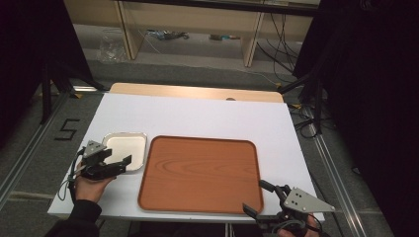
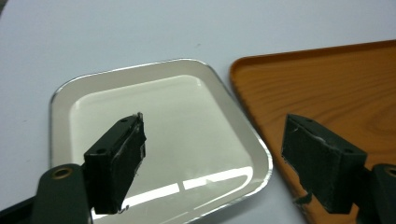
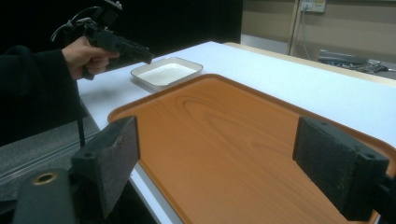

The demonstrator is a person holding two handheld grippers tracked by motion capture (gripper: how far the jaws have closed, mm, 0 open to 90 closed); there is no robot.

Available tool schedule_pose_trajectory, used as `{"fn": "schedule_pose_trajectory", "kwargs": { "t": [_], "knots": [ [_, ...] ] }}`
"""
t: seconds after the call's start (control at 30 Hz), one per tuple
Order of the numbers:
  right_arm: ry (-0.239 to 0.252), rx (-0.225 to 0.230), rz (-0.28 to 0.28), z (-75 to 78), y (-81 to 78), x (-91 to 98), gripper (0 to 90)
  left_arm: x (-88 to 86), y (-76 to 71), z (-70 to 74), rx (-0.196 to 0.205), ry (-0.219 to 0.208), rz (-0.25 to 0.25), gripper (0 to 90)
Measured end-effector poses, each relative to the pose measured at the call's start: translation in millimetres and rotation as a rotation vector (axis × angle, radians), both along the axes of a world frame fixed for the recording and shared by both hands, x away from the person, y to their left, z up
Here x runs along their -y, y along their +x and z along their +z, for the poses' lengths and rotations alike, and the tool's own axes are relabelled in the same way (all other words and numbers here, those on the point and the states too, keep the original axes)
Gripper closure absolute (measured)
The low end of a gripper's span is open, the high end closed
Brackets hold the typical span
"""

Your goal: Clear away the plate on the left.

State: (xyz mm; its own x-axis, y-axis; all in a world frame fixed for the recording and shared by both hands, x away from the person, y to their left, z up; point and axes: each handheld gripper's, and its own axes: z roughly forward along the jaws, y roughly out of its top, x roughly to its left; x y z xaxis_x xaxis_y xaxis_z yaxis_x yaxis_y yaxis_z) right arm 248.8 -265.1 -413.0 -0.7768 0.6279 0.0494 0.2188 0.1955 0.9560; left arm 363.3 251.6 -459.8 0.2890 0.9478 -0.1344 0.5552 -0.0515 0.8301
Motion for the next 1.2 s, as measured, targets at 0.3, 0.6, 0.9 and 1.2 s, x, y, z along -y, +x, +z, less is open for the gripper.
{"fn": "schedule_pose_trajectory", "kwargs": {
  "t": [0.3,0.6,0.9,1.2],
  "knots": [
    [0.004,-0.007,0.004,0.1,-0.3,-0.1,15.8,-24.9,12.9,-5.9,-0.042,-0.011,0.097,22.8],
    [0.0,0.001,0.0,-0.1,0.1,0.1,15.8,-43.0,24.1,-10.8,-0.071,-0.017,0.146,25.1],
    [0.014,-0.011,0.0,-0.4,-1.3,-1.3,15.9,-55.3,32.0,-16.3,-0.115,-0.017,0.171,32.0],
    [-0.009,0.003,-0.002,0.1,0.2,0.2,15.9,-72.4,42.6,-24.6,-0.198,-0.065,0.225,48.6]
  ]
}}
